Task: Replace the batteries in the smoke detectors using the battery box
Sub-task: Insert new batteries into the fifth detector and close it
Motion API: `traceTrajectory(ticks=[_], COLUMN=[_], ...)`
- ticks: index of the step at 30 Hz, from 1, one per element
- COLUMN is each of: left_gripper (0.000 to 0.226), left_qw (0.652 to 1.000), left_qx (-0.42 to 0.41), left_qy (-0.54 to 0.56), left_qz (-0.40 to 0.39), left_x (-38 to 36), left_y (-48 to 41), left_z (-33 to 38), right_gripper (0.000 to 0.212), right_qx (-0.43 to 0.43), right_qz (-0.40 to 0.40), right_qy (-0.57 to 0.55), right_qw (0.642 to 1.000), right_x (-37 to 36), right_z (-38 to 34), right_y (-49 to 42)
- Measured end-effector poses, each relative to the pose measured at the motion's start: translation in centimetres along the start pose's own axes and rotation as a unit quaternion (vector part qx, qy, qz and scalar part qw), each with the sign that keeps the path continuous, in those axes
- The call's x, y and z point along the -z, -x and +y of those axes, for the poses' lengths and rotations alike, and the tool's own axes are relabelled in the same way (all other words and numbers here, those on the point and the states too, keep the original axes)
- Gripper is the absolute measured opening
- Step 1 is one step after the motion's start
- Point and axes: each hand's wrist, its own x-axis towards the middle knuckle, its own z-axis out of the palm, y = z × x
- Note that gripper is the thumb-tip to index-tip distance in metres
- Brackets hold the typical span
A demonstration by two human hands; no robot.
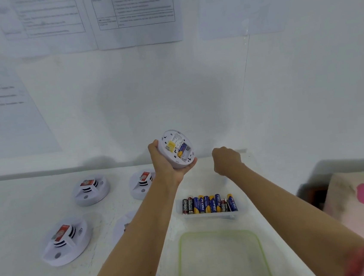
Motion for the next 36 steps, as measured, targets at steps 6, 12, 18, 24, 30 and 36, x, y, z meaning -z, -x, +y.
traceTrajectory(ticks=[6, 12, 18, 24, 30, 36], left_gripper=[0.048, 0.05, 0.05, 0.047, 0.047, 0.05], left_qw=[1.0, 1.0, 1.0, 1.0, 1.0, 0.999], left_qx=[0.011, 0.012, 0.016, 0.019, 0.019, 0.022], left_qy=[0.004, 0.0, 0.003, 0.01, 0.021, 0.03], left_qz=[0.002, 0.002, 0.001, 0.002, -0.01, -0.026], left_x=[0.3, 0.7, 0.8, 0.6, 0.4, 0.1], left_y=[-1.0, -1.3, -1.3, -1.0, -0.5, 0.3], left_z=[-0.1, 0.0, 0.0, -0.2, 0.1, 0.5], right_gripper=[0.026, 0.029, 0.007, 0.007, 0.023, 0.015], right_qx=[0.022, 0.018, 0.025, 0.018, 0.027, 0.048], right_qz=[-0.049, -0.081, -0.096, -0.059, -0.001, 0.086], right_qy=[0.089, 0.075, 0.03, -0.044, -0.151, -0.296], right_qw=[0.995, 0.994, 0.995, 0.997, 0.988, 0.95], right_x=[-0.8, -1.4, -1.6, -1.3, -0.7, 1.3], right_z=[-0.9, -1.2, -0.7, -0.4, 0.6, 1.5], right_y=[-1.9, -2.7, -3.2, -2.9, -2.8, -1.7])
